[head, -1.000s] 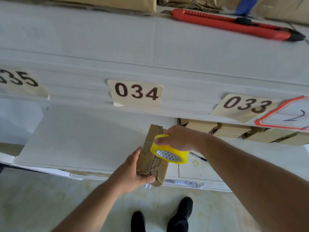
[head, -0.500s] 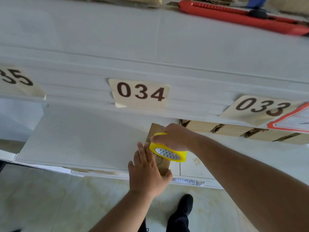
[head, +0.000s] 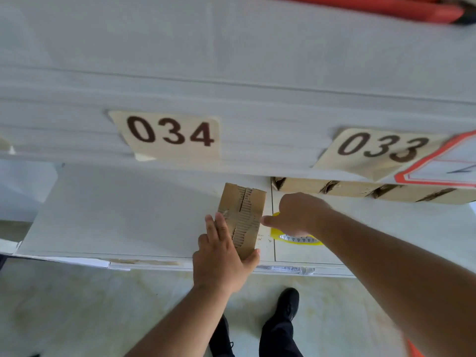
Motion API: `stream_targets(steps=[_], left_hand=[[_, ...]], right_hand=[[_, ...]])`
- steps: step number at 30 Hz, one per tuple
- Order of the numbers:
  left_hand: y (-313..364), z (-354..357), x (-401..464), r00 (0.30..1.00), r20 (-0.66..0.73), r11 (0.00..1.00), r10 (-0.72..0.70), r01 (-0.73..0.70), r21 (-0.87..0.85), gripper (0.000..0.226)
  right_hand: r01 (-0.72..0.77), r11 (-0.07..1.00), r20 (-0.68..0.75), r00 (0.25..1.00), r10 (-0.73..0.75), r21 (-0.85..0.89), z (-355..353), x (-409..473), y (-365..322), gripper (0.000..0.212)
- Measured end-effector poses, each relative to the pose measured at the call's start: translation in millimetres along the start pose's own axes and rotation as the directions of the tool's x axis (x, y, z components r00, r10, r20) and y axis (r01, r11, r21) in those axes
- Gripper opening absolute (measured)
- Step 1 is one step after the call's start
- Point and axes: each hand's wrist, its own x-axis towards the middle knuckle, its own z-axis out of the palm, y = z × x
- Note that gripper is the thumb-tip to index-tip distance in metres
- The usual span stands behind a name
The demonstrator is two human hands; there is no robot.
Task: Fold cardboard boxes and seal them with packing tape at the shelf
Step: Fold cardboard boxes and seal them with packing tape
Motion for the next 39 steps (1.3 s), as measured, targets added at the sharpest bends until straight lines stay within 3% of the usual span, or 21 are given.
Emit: stream_targets(steps=[19, 24, 28, 30, 31, 33, 35, 37, 39], left_hand=[[-1, -1, 0, 1.0, 0.021, 0.999, 0.021, -0.02, -0.049, 0.121], [12, -2, 7, 0.993, 0.096, 0.998, -0.063, 0.065, -0.012, 0.126], [22, -11, 8, 0.992, 0.074, 0.988, -0.099, 0.107, -0.116, 0.117], [17, -11, 9, 0.987, 0.113, 0.939, -0.11, 0.141, -0.315, 0.11], [12, -10, 10, 0.983, 0.158, 0.862, -0.092, 0.158, -0.481, 0.101], [4, -9, 10, 0.974, 0.226, 0.618, -0.004, 0.18, -0.765, 0.068], [-10, -6, 14, 0.96, 0.271, 0.448, 0.064, 0.215, -0.868, 0.042], [-23, -7, 15, 0.951, 0.297, 0.423, 0.083, 0.236, -0.875, 0.027], [-32, -8, 20, 0.962, 0.264, 0.549, 0.072, 0.183, -0.816, 0.029]], right_hand=[[-0.057, 0.991, 0.051, 0.997, 0.051, 0.122, 42, 25, 8, 0.062], [-0.036, 0.987, 0.064, 0.998, 0.026, 0.155, 49, 31, 12, 0.062], [-0.028, 0.981, 0.043, 0.999, 0.02, 0.191, 47, 30, 16, 0.066], [-0.01, 0.969, 0.023, 1.0, 0.005, 0.248, 34, 25, 18, 0.065], [0.011, 0.958, 0.014, 1.0, -0.016, 0.286, 25, 21, 19, 0.067], [0.068, 0.928, 0.006, 0.997, -0.075, 0.366, 11, 13, 19, 0.069], [0.125, 0.884, -0.014, 0.991, -0.133, 0.451, 8, 8, 13, 0.066], [0.162, 0.849, -0.043, 0.986, -0.163, 0.503, 11, 6, 0, 0.061], [0.184, 0.834, -0.073, 0.982, -0.172, 0.52, 15, 10, -21, 0.061]])
